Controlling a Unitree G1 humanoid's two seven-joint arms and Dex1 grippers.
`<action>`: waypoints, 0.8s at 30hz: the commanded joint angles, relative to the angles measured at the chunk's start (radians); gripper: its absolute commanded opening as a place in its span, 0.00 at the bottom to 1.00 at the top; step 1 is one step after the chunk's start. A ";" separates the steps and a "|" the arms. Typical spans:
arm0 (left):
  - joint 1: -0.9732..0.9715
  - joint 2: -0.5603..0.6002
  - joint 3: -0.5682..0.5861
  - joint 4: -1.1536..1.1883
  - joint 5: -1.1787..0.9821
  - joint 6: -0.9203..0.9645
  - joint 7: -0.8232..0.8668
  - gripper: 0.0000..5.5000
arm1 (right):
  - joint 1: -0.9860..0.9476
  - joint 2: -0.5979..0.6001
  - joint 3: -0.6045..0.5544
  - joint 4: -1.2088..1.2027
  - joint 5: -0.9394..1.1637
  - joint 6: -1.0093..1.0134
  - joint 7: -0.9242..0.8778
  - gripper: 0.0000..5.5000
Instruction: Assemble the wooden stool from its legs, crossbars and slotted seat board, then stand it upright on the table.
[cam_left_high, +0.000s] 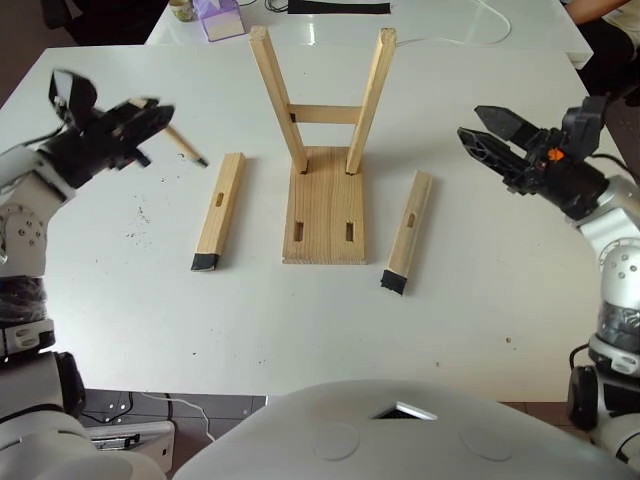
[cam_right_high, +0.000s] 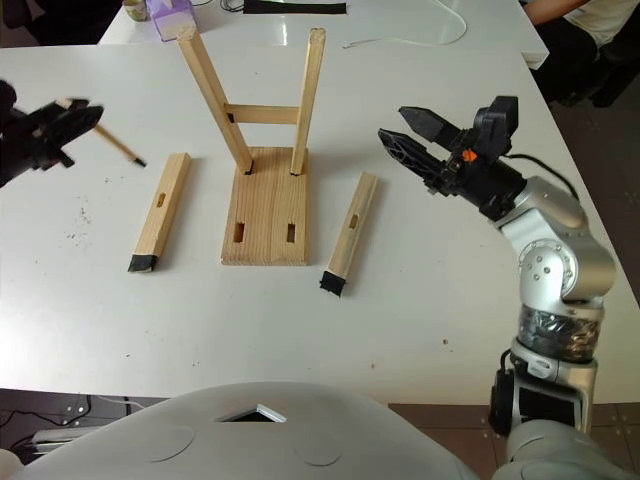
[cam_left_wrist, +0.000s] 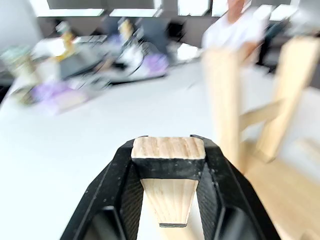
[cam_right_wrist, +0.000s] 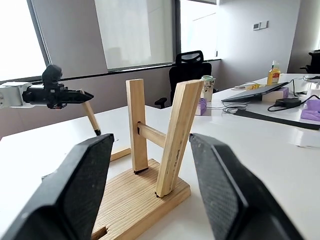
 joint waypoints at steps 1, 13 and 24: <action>0.004 -0.010 -0.044 0.113 0.118 -0.085 -0.078 0.24 | 0.002 0.055 0.033 -0.048 -0.003 -0.032 -0.051 0.51; 0.115 -0.115 -0.055 -0.114 0.108 -0.013 -0.145 0.24 | -0.037 0.040 0.057 -0.021 0.006 -0.033 -0.031 0.51; 0.030 -0.110 -0.043 -0.174 0.115 0.010 -0.183 0.24 | -0.063 0.028 0.073 0.007 0.003 -0.035 -0.020 0.51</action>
